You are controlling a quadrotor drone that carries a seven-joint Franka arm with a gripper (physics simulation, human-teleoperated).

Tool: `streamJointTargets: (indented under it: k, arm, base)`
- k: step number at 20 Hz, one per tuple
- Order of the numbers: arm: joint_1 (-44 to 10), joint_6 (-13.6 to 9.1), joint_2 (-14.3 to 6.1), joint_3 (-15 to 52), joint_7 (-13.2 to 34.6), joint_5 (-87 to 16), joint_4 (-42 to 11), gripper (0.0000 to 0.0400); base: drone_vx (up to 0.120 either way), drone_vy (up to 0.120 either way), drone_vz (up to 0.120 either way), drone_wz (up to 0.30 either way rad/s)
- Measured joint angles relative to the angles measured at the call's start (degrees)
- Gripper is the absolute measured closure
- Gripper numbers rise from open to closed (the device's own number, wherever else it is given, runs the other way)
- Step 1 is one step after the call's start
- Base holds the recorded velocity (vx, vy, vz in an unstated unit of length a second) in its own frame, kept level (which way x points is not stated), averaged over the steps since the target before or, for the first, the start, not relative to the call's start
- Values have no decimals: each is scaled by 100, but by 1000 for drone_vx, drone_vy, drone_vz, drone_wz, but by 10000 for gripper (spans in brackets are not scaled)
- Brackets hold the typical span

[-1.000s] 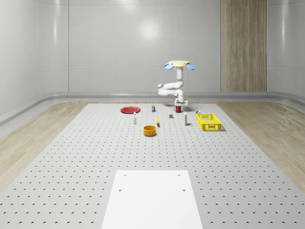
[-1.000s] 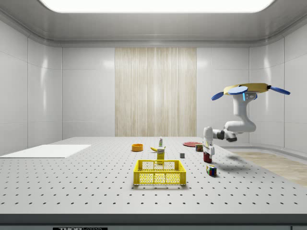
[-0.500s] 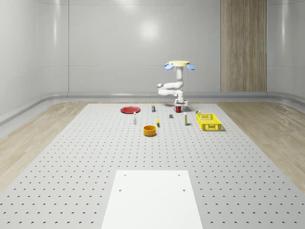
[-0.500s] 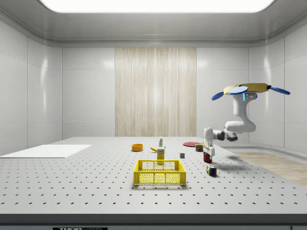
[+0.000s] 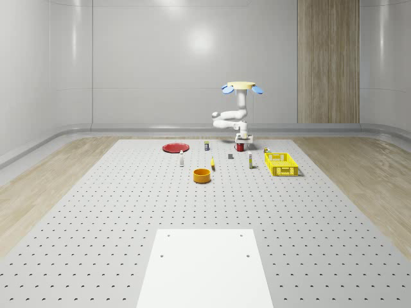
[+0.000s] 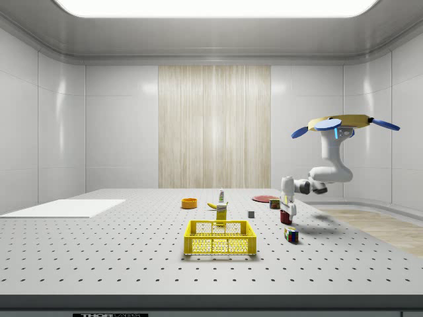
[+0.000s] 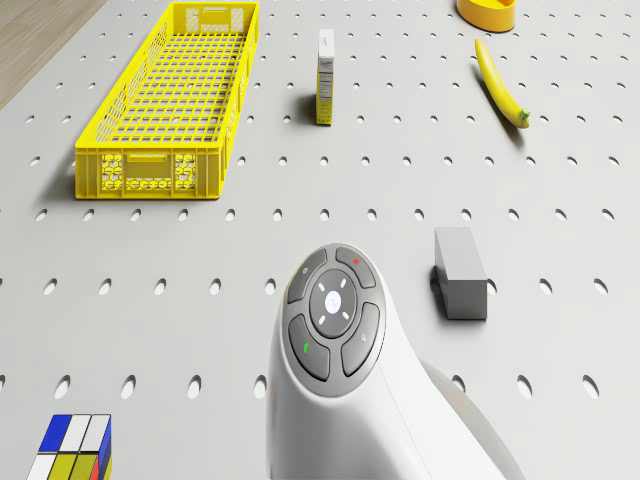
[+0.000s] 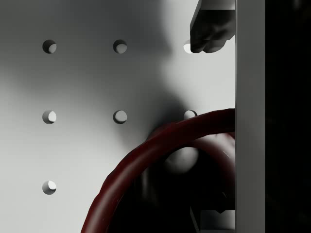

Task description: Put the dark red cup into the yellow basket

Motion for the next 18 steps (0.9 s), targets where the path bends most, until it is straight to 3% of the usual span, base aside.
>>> streamJointTargets:
  k: [9, 13, 15, 18]
  arm:
    - [-41, 76, -72, 31, 7, 46, 35, 0]
    - [-46, 110, -107, 41, 6, 64, 41, 180]
    - [-51, 125, -123, 45, 9, 72, 43, 227]
    - [-59, 148, -147, 51, 15, 84, 45, 266]
  base:
    - [0, 0, 0, 0]
    - [0, 0, 0, 0]
    - [0, 0, 0, 0]
    - [0, 0, 0, 0]
